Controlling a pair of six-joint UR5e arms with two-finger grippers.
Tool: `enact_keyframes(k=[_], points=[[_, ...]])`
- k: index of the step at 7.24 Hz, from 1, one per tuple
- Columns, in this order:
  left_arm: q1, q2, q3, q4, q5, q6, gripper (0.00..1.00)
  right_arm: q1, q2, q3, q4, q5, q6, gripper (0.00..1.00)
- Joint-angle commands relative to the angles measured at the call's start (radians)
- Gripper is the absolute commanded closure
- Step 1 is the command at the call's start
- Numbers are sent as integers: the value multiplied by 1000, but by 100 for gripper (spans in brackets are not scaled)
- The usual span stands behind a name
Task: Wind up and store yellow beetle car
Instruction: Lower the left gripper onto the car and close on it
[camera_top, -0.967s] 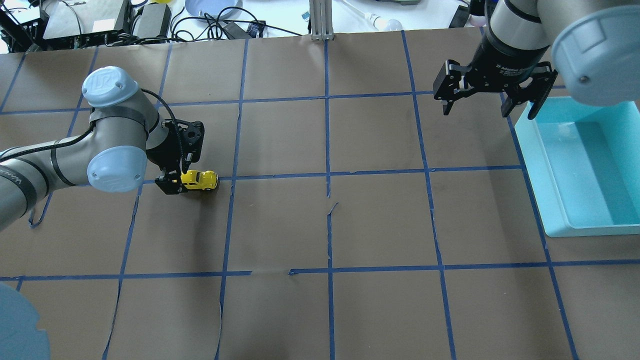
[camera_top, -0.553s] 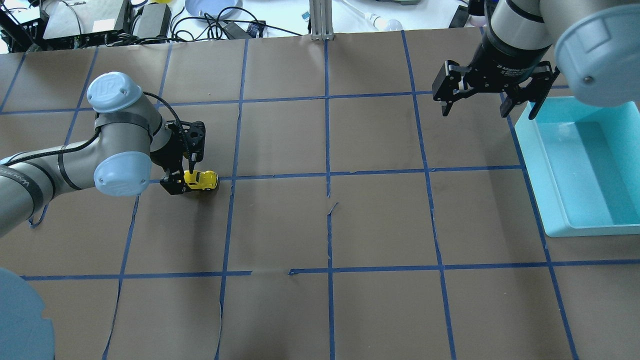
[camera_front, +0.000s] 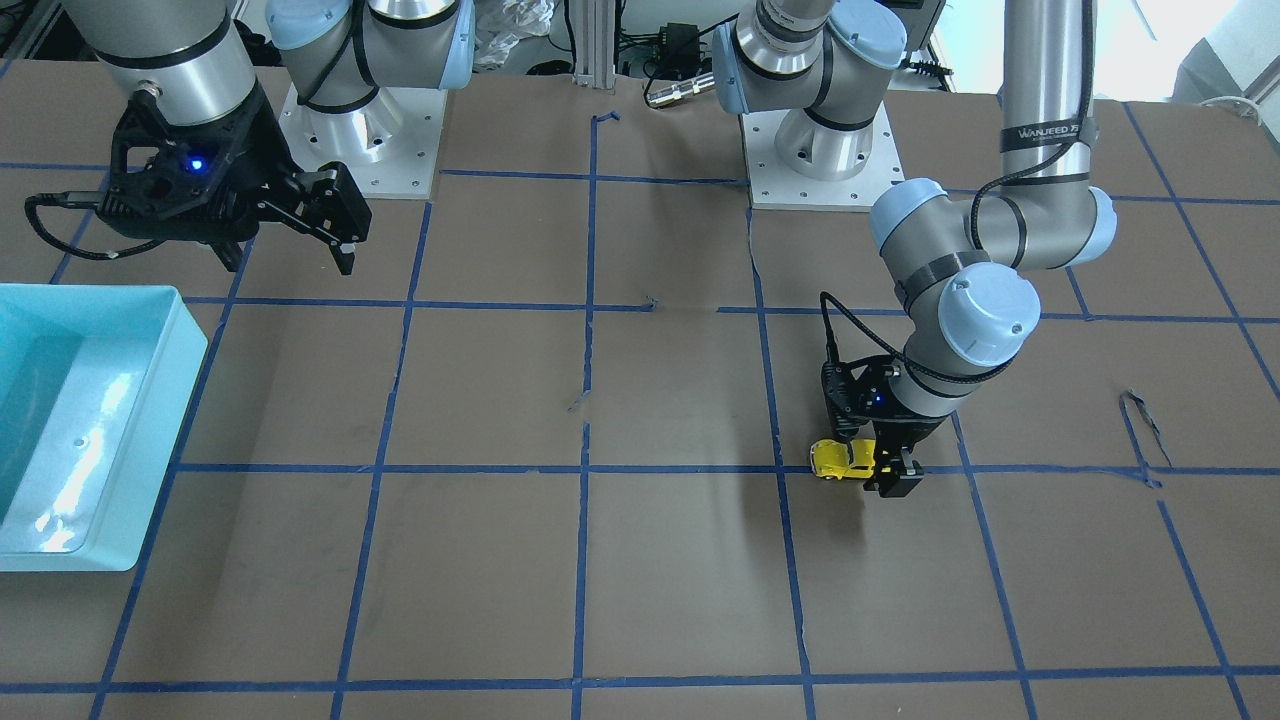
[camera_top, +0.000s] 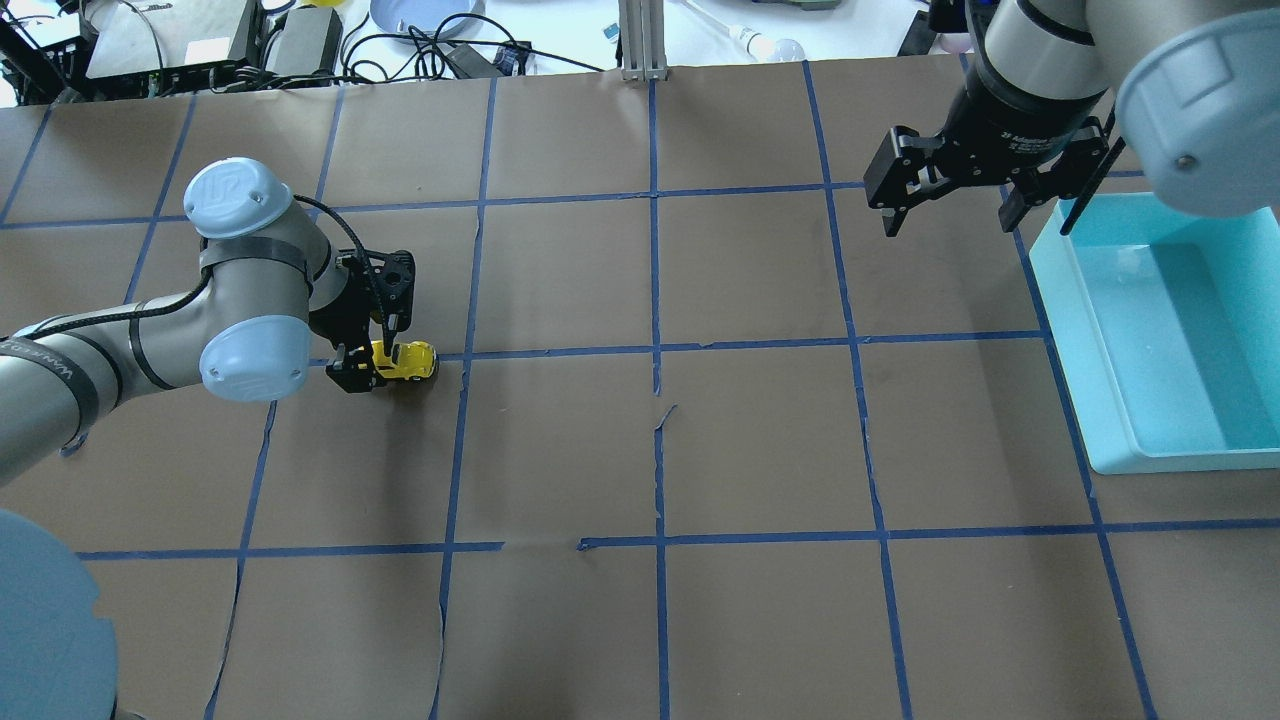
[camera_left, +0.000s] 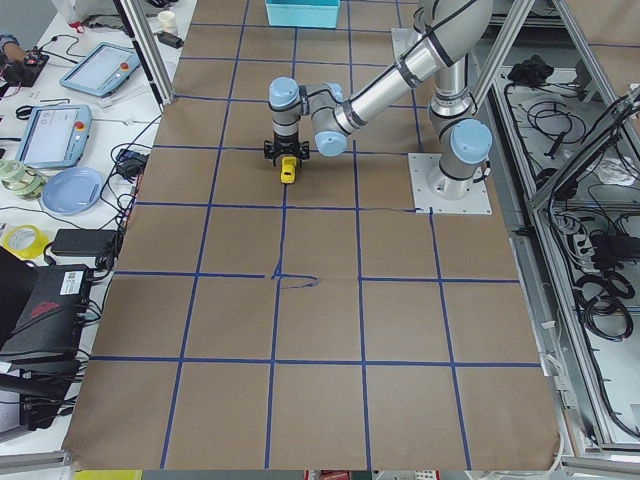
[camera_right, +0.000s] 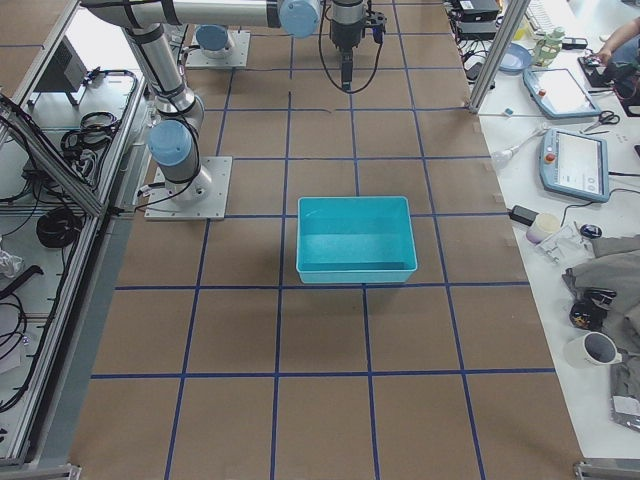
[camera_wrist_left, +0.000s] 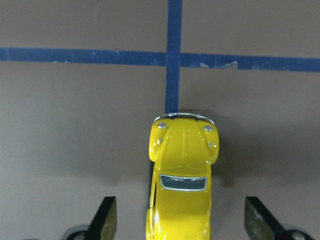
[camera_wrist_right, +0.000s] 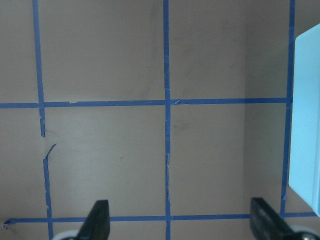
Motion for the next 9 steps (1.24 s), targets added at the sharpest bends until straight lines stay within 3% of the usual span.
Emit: enact_keyframes(k=[1, 3, 4, 6, 7, 9], points=[[0, -18, 3, 4, -1, -5, 10, -1, 2, 0, -3, -1, 0, 0], [0, -27, 3, 24, -1, 1, 18, -2, 3, 0, -2, -7, 1, 0], [0, -27, 2, 25, -2, 3, 30, -2, 3, 0, -2, -7, 3, 0], [0, -25, -4, 25, 1, 3, 72, -2, 3, 0, -2, -7, 9, 0], [2, -27, -4, 25, 1, 3, 81, -2, 3, 0, -2, -7, 10, 0], [12, -27, 0, 25, 28, 12, 83, -2, 3, 0, 0, -9, 12, 0]])
